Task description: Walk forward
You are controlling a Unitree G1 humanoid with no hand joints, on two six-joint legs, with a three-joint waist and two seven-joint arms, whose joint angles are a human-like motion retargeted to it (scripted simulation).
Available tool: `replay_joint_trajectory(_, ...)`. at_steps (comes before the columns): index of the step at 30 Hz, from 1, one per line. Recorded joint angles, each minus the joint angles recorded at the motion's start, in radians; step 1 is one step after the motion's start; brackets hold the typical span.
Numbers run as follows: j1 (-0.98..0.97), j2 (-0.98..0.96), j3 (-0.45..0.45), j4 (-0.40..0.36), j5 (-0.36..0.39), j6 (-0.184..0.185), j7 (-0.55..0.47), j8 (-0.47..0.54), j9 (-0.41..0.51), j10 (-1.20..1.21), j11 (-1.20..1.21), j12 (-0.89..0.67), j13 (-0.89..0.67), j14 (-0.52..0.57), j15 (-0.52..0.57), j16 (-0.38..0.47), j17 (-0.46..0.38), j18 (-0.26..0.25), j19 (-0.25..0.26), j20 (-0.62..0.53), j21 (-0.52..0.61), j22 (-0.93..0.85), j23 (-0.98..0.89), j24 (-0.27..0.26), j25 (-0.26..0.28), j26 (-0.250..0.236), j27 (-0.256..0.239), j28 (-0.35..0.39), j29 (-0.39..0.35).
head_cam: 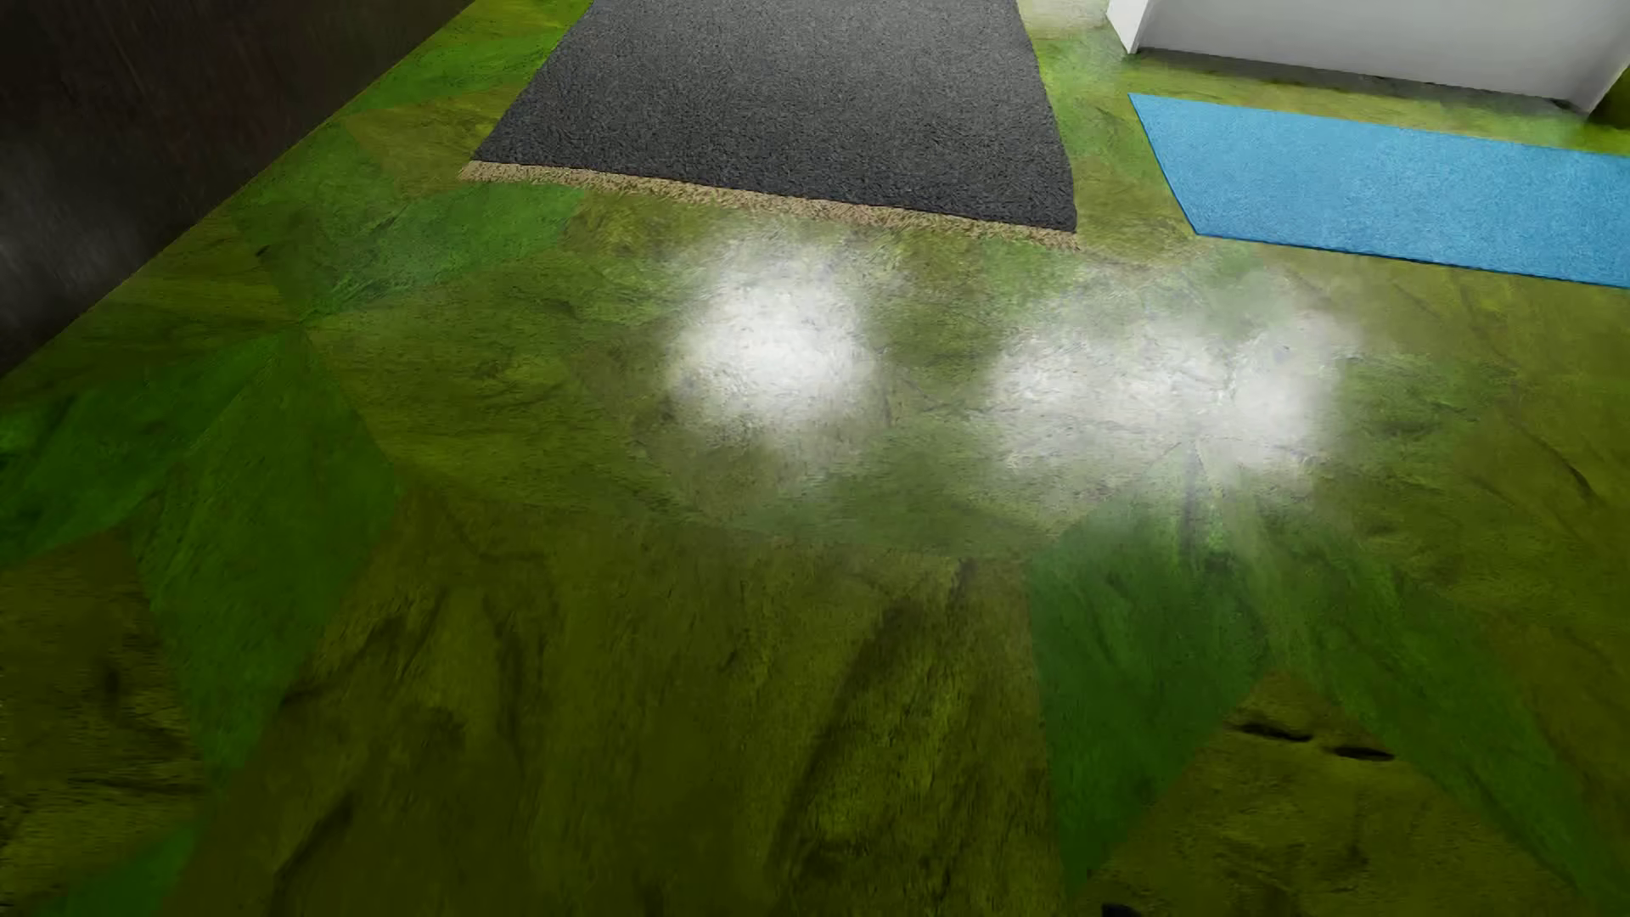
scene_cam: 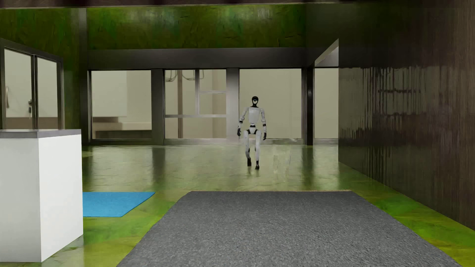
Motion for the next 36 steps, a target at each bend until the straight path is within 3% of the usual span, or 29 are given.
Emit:
replay_joint_trajectory(1, 0.032, -0.113, -0.02, -0.018, 0.014, 0.01, 0.0, 0.0, -0.003, 0.004, 0.175, -0.012, 0.015, -0.043, 0.105, 0.001, 0.006, 0.0, 0.0, 0.004, 0.034, -0.01, 0.016, 0.0, 0.0, 0.0, 0.0, 0.0, 0.0)
replay_joint_trajectory(2, 0.081, -0.214, -0.056, -0.037, 0.02, 0.02, 0.0, 0.0, 0.005, 0.0, 0.335, -0.026, 0.026, -0.081, 0.109, 0.003, 0.002, 0.0, 0.0, -0.005, 0.076, -0.031, 0.033, 0.0, 0.0, 0.0, 0.0, 0.0, 0.0)
replay_joint_trajectory(4, 0.23, -0.38, -0.139, -0.053, 0.014, 0.041, 0.0, 0.0, 0.02, -0.05, 0.502, -0.06, 0.065, -0.122, -0.001, 0.014, 0.01, 0.0, 0.0, -0.011, 0.121, -0.087, 0.057, 0.0, 0.0, 0.0, 0.0, 0.0, 0.0)
replay_joint_trajectory(6, 0.361, -0.517, -0.239, -0.035, 0.01, 0.068, 0.0, 0.0, 0.032, -0.092, 0.409, -0.112, 0.106, -0.159, 0.039, 0.031, 0.014, 0.0, 0.0, -0.003, 0.163, -0.148, 0.076, 0.0, 0.0, 0.0, 0.0, 0.0, 0.0)
replay_joint_trajectory(9, 0.529, -0.605, -0.344, -0.004, 0.001, 0.089, 0.0, 0.0, 0.036, -0.145, -0.047, -0.181, 0.158, -0.229, 0.236, 0.063, 0.012, 0.0, 0.0, 0.03, 0.213, -0.265, 0.077, 0.0, 0.0, 0.0, 0.0, 0.0, 0.0)
replay_joint_trajectory(10, 0.586, -0.61, -0.361, -0.01, -0.004, 0.086, 0.0, 0.0, 0.034, -0.155, -0.191, -0.196, 0.173, -0.274, 0.191, 0.072, 0.012, 0.0, 0.0, 0.043, 0.229, -0.299, 0.082, 0.0, 0.0, 0.0, 0.0, 0.0, 0.0)
replay_joint_trajectory(12, 0.646, -0.575, -0.405, 0.008, 0.01, 0.093, 0.0, 0.0, 0.027, -0.136, -0.419, -0.233, 0.184, -0.302, -0.312, 0.082, 0.021, 0.0, 0.0, 0.074, 0.258, -0.332, 0.113, 0.0, 0.0, 0.0, 0.0, 0.0, 0.0)
replay_joint_trajectory(13, 0.671, -0.588, -0.416, 0.02, 0.021, 0.096, 0.0, 0.0, 0.027, -0.115, -0.303, -0.242, 0.191, -0.278, -0.369, 0.084, 0.026, 0.0, 0.0, 0.081, 0.271, -0.339, 0.133, 0.0, 0.0, 0.0, 0.0, 0.0, 0.0)
replay_joint_trajectory(14, 0.675, -0.616, -0.411, 0.03, 0.048, 0.102, 0.0, 0.0, 0.022, -0.061, -0.292, -0.243, 0.194, -0.211, -0.174, 0.084, 0.031, 0.0, 0.0, 0.089, 0.285, -0.334, 0.15, 0.0, 0.0, 0.0, 0.0, 0.0, 0.0)
replay_joint_trajectory(15, 0.67, -0.629, -0.403, 0.044, 0.075, 0.115, 0.0, 0.0, 0.014, 0.001, -0.255, -0.23, 0.2, -0.077, -0.039, 0.076, 0.037, 0.0, 0.0, 0.095, 0.288, -0.32, 0.174, 0.0, 0.0, 0.0, 0.0, 0.0, 0.0)
replay_joint_trajectory(16, 0.637, -0.614, -0.378, 0.063, 0.101, 0.125, 0.0, 0.0, 0.008, 0.135, -0.204, -0.203, 0.204, 0.126, 0.01, 0.065, 0.038, 0.0, 0.0, 0.096, 0.288, -0.291, 0.194, 0.0, 0.0, 0.0, 0.0, 0.0, 0.0)
replay_joint_trajectory(17, 0.542, -0.576, -0.371, 0.088, 0.12, 0.141, 0.0, 0.0, 0.002, 0.303, -0.182, -0.184, 0.2, 0.29, -0.027, 0.057, 0.031, 0.0, 0.0, 0.075, 0.275, -0.269, 0.191, 0.0, 0.0, 0.0, 0.0, 0.0, 0.0)
replay_joint_trajectory(18, 0.427, -0.542, -0.343, 0.104, 0.147, 0.151, 0.0, 0.0, 0.002, 0.474, -0.169, -0.178, 0.189, 0.303, -0.066, 0.054, 0.025, 0.0, 0.0, 0.035, 0.269, -0.244, 0.185, 0.0, 0.0, 0.0, 0.0, 0.0, 0.0)
replay_joint_trajectory(20, 0.256, -0.38, -0.282, 0.094, 0.157, 0.139, 0.0, 0.0, 0.021, 0.697, -0.199, -0.158, 0.166, -0.048, -0.178, 0.046, 0.015, 0.0, 0.0, -0.011, 0.222, -0.204, 0.142, 0.0, 0.0, 0.0, 0.0, 0.0, 0.0)
replay_joint_trajectory(21, 0.175, -0.297, -0.239, 0.087, 0.153, 0.131, 0.0, 0.0, 0.027, 0.722, -0.221, -0.146, 0.144, -0.111, -0.242, 0.042, 0.007, 0.0, 0.0, -0.026, 0.208, -0.177, 0.131, 0.0, 0.0, 0.0, 0.0, 0.0, 0.0)
replay_joint_trajectory(24, 0.016, -0.067, -0.091, 0.076, 0.097, 0.096, 0.0, 0.0, 0.03, 0.457, -0.305, -0.089, 0.087, -0.098, -0.442, 0.037, -0.03, 0.0, 0.0, -0.04, 0.171, -0.151, 0.054, 0.0, 0.0, 0.0, 0.0, 0.0, 0.0)
replay_joint_trajectory(26, -0.024, 0.024, -0.03, 0.085, 0.07, 0.084, 0.0, 0.0, 0.017, 0.076, -0.324, -0.046, 0.038, 0.002, -0.553, 0.036, -0.053, 0.0, 0.0, -0.007, 0.145, -0.183, -0.003, 0.0, 0.0, 0.0, 0.0, 0.0, 0.0)
replay_joint_trajectory(27, -0.023, 0.049, -0.004, 0.093, 0.063, 0.082, 0.0, 0.0, -0.001, -0.062, -0.323, -0.033, 0.011, -0.009, -0.585, 0.036, -0.062, 0.0, 0.0, -0.015, 0.128, -0.169, -0.019, 0.0, 0.0, 0.0, 0.0, 0.0, 0.0)
replay_joint_trajectory(28, -0.001, 0.079, 0.015, 0.093, 0.04, 0.076, 0.0, 0.0, -0.011, -0.456, -0.319, -0.02, -0.017, 0.116, -0.597, 0.034, -0.066, 0.0, 0.0, -0.019, 0.105, -0.158, -0.03, 0.0, 0.0, 0.0, 0.0, 0.0, 0.0)
replay_joint_trajectory(29, -0.033, 0.091, 0.024, 0.092, 0.03, 0.07, 0.0, 0.0, -0.017, -0.21, -0.311, -0.014, -0.038, 0.04, -0.564, 0.033, -0.063, 0.0, 0.0, -0.02, 0.08, -0.139, -0.03, 0.0, 0.0, 0.0, 0.0, 0.0, 0.0)
replay_joint_trajectory(30, -0.052, 0.122, 0.028, 0.078, 0.008, 0.061, 0.0, 0.0, -0.014, -0.131, -0.295, -0.007, -0.051, 0.039, -0.499, 0.029, -0.059, 0.0, 0.0, -0.044, 0.067, -0.105, -0.024, 0.0, 0.0, 0.0, 0.0, 0.0, 0.0)
replay_joint_trajectory(32, -0.055, 0.117, 0.027, 0.052, -0.007, 0.035, 0.0, 0.0, -0.015, 0.009, -0.133, -0.013, -0.024, 0.063, -0.198, 0.021, -0.033, 0.0, 0.0, -0.099, 0.048, -0.028, -0.003, 0.0, 0.0, 0.0, 0.0, 0.0, 0.0)
replay_joint_trajectory(34, -0.003, -0.047, 0.02, 0.017, -0.034, 0.038, 0.0, 0.0, -0.024, 0.076, 0.165, -0.011, 0.001, -0.057, 0.099, 0.016, -0.026, 0.0, 0.0, -0.082, 0.102, -0.051, 0.009, 0.0, 0.0, 0.0, 0.0, 0.0, 0.0)
replay_joint_trajectory(35, 0.047, -0.166, -0.002, -0.012, -0.041, 0.044, 0.0, 0.0, -0.012, 0.081, 0.345, -0.021, 0.009, -0.118, 0.192, 0.012, -0.034, 0.0, 0.0, -0.091, 0.148, -0.072, 0.006, 0.0, 0.0, 0.0, 0.0, 0.0, 0.0)
replay_joint_trajectory(36, 0.105, -0.249, -0.031, -0.02, -0.036, 0.055, 0.0, 0.0, -0.005, 0.078, 0.474, -0.032, 0.022, -0.156, 0.123, 0.015, -0.031, 0.0, 0.0, -0.087, 0.164, -0.1, 0.007, 0.0, 0.0, 0.0, 0.0, 0.0, 0.0)
